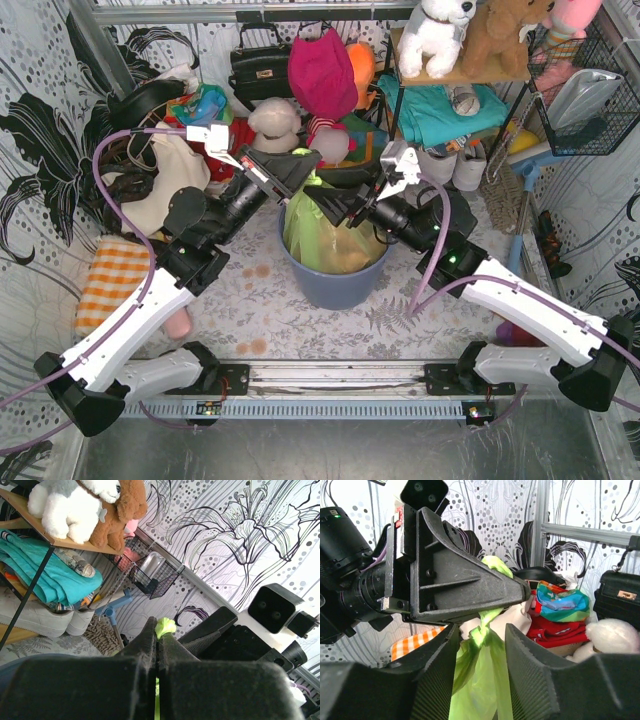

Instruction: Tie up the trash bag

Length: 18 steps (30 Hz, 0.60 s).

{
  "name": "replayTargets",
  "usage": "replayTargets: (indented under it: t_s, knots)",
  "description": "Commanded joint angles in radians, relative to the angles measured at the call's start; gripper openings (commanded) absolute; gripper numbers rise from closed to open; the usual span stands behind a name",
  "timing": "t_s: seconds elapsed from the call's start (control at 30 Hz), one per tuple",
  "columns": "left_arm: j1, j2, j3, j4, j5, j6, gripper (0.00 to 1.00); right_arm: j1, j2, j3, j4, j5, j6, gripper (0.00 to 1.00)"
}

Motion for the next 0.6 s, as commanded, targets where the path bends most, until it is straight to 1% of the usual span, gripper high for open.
replayTargets:
  t_s: [0.0, 0.17, 0.27, 0.33, 0.47, 0.57]
  knots:
    - [0.001, -0.012, 0.023, 0.028, -0.019, 0.018, 0.00, 0.004, -0.065, 0.039, -0.071, 0.061, 0.088, 0.45]
    - [0.001, -0.010, 0.015, 0.015, -0.032, 0.019, 0.00, 0.004, -0.116, 0.051, -0.196, 0.135, 0.219, 0.50]
    - [0.001, -0.010, 0.014, -0.004, -0.040, 0.023, 0.00, 0.004, -0.125, 0.088, -0.350, 0.189, 0.341, 0.51]
    - [0.001, -0.010, 0.011, -0.013, -0.041, 0.026, 0.00, 0.004, -0.121, 0.113, -0.434, 0.193, 0.420, 0.51]
    - [0.001, -0.015, 0.001, -0.032, -0.043, 0.028, 0.00, 0.004, -0.120, 0.104, -0.464, 0.153, 0.560, 0.48]
    - [0.001, -0.019, -0.010, -0.041, -0.048, 0.026, 0.00, 0.004, -0.112, 0.110, -0.504, 0.147, 0.649, 0.50]
